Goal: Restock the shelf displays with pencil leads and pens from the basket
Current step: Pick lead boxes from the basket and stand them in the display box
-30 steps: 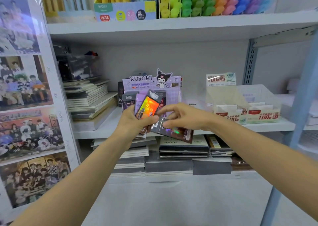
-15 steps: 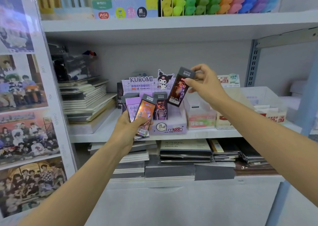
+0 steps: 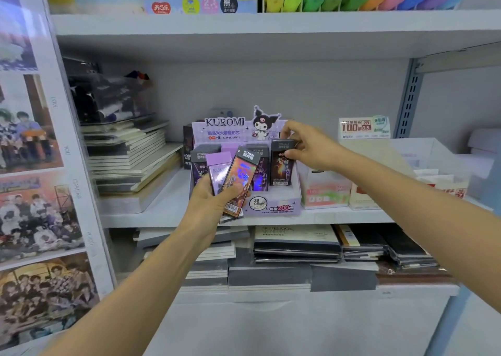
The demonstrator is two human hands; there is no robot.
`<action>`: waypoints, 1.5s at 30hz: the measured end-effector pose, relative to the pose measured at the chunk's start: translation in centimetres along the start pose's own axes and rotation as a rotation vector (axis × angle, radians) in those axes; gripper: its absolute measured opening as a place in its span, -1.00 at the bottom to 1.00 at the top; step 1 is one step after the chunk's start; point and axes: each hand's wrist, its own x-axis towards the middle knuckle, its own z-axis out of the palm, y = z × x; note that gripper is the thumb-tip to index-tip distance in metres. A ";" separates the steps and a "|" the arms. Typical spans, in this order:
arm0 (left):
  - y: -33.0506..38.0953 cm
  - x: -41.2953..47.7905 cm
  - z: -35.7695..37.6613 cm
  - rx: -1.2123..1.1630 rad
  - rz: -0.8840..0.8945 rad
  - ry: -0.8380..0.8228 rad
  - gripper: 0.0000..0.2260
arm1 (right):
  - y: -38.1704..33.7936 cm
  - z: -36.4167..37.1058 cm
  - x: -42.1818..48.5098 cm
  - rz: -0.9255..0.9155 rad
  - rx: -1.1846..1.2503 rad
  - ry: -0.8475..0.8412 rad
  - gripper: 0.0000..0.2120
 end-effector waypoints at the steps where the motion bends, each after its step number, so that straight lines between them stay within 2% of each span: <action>1: -0.1 0.1 0.0 0.002 0.000 -0.002 -0.76 | 0.0 0.0 0.1 -0.028 -0.060 0.030 -0.79; 3: -0.1 0.2 0.0 0.008 -0.003 -0.007 -0.78 | -0.2 0.3 0.3 -0.092 -0.150 0.136 -0.81; 6: -0.3 0.4 -0.1 0.014 0.001 -0.021 -0.78 | -0.3 0.5 0.4 -0.118 -0.144 0.237 -0.80; 10: -0.4 0.4 -0.4 0.009 -0.005 -0.028 -0.78 | 0.1 0.8 0.7 -0.083 -0.159 0.272 -0.89; 15: -0.2 0.4 -0.5 0.004 -0.013 -0.031 -0.65 | 0.0 1.4 0.8 -0.059 -0.208 0.236 -0.81; 18: 0.1 0.2 -0.5 -0.012 0.004 -0.048 -0.60 | -1.6 0.6 -0.1 -0.112 0.041 0.340 -0.81; 19: 0.2 0.2 -0.4 -0.012 0.009 -0.053 -0.58 | -2.3 0.5 -0.7 -0.118 0.194 0.305 -0.79; 21: 0.5 0.0 -0.1 -0.012 0.026 -0.064 -0.56 | -3.7 0.6 -1.7 -0.052 0.433 0.111 -0.71; 23: 0.8 -0.3 0.5 -0.002 0.041 -0.077 -0.55 | -4.4 1.2 -2.7 0.006 0.507 -0.052 -0.78; 24: 1.0 -0.5 0.7 0.000 0.040 -0.082 -0.57 | -4.4 1.3 -3.1 0.004 0.536 -0.072 -0.85; 26: 1.3 -0.8 0.9 -0.031 0.008 -0.083 -0.65 | -4.2 0.7 -3.3 -0.002 0.594 -0.031 -0.86; 28: 1.5 -1.0 0.7 -0.072 -0.044 -0.064 -0.78 | -3.6 -0.6 -3.3 0.009 0.616 0.078 -0.76; 31: 1.7 -1.3 0.1 -0.036 -0.028 -0.014 -0.86 | -2.3 -3.0 -2.9 -0.016 0.546 0.256 -0.72; 33: 1.9 -1.5 -0.1 -0.018 -0.022 -0.006 -0.85 | -1.5 -4.1 -2.6 -0.051 0.401 0.296 -0.74; 37: 2.2 -1.9 0.2 0.004 -0.028 -0.016 -0.84 | -0.7 -4.0 -2.3 -0.085 0.093 0.291 -0.75; 45: 1.8 -1.9 -0.3 0.070 -0.030 0.031 -0.81 | -1.0 0.0 -1.0 -0.088 -0.046 0.219 -0.73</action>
